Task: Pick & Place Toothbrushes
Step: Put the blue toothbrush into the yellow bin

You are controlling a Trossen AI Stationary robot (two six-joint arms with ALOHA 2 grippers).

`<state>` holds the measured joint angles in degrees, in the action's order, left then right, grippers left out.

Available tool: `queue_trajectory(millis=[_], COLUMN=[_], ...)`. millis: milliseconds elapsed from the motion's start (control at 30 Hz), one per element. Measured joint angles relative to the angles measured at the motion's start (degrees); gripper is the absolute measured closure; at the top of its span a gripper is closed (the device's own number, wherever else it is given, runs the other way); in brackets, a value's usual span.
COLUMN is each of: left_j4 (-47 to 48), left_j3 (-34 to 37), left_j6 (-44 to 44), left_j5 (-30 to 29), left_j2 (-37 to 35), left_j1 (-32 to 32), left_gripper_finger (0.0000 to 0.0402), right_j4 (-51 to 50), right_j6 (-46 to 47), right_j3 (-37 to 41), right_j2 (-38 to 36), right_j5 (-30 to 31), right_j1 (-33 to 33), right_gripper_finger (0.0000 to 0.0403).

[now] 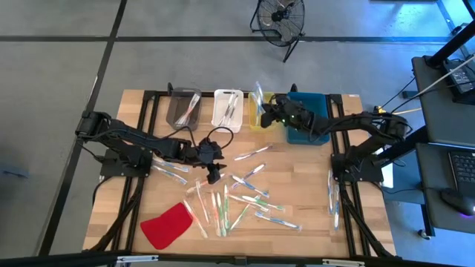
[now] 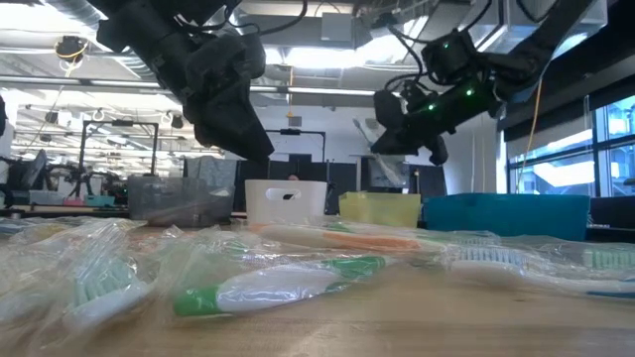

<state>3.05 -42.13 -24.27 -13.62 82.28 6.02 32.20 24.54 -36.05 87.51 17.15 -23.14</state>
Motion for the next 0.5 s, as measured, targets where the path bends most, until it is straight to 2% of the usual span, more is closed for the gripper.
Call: queue_trajectory(millis=[233, 500], left_j4=[0.2, 0.2], left_j3=[0.0, 0.0], left_j6=[0.0, 0.0], left_j5=[-0.2, -0.2], left_j2=[0.0, 0.0], left_j1=[0.0, 0.0], left_gripper_finger=[0.0231, 0.0231], right_j4=[-0.8, -5.4], right_j6=[1.5, -0.8], right_j3=[-1.7, -5.3], right_j2=[3.1, 8.4], right_j5=[1.5, -0.9], right_j1=[-1.7, -1.8], right_gripper_finger=[0.0382, 0.0383])
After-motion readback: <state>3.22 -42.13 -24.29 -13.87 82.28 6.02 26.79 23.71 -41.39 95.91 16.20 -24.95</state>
